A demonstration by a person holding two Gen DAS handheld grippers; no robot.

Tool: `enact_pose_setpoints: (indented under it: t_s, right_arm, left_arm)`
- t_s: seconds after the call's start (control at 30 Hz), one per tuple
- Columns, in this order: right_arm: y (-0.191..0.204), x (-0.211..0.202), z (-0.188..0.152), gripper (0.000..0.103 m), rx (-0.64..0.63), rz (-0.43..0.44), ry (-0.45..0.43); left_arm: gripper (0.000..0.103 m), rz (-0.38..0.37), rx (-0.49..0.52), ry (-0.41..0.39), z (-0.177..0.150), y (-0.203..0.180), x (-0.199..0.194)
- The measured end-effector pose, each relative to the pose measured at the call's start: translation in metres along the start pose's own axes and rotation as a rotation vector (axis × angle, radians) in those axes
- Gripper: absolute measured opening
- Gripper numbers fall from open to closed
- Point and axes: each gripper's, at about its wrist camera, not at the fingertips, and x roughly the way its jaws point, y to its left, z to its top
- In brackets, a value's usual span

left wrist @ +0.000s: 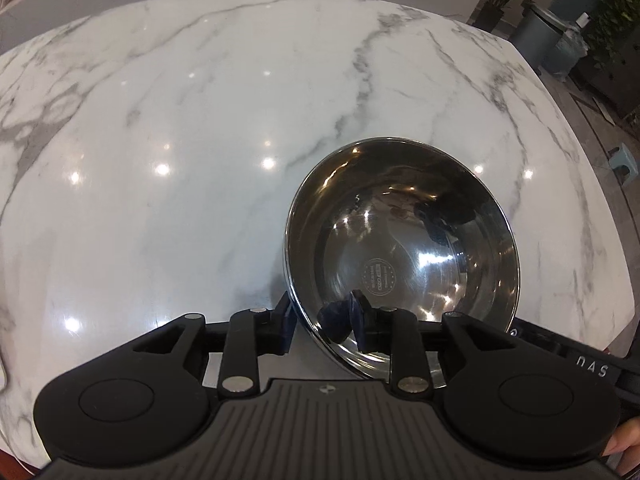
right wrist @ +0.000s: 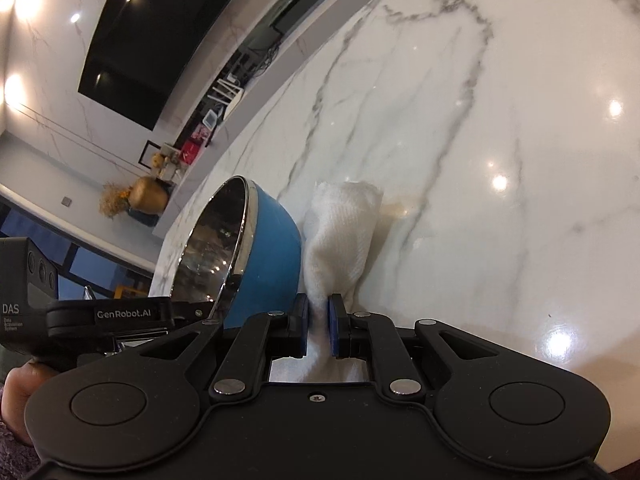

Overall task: Clean bowl
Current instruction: 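Keep wiping the blue outer wall with right tool while left tool holds rim, then rub the white cloth along the blue outer wall with the right tool while left tool holds rim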

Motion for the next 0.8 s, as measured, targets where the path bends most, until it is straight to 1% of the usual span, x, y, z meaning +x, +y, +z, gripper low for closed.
enact_pose_setpoints:
  t_s: [0.17, 0.3, 0.43, 0.67, 0.8]
  right_arm:
    - [0.000, -0.007, 0.004, 0.010, 0.009, 0.016, -0.021]
    - [-0.001, -0.018, 0.010, 0.010, 0.009, 0.036, -0.047]
    - [0.002, -0.029, 0.023, 0.010, 0.003, 0.075, -0.082]
    - [0.008, -0.019, 0.034, 0.010, -0.026, 0.068, -0.061]
    - [0.005, -0.013, 0.029, 0.010, -0.012, 0.065, -0.037]
  left_arm:
    - [0.020, 0.006, 0.034, -0.001, 0.003, 0.001, -0.003]
    - [0.017, 0.005, 0.066, 0.013, 0.006, 0.002, -0.005]
    - [0.016, 0.008, 0.095, 0.019, 0.008, 0.002, -0.006]
    - [0.016, 0.017, 0.095, 0.004, 0.009, 0.002, -0.005]
    - [0.015, 0.022, 0.090, -0.008, 0.011, 0.005, -0.004]
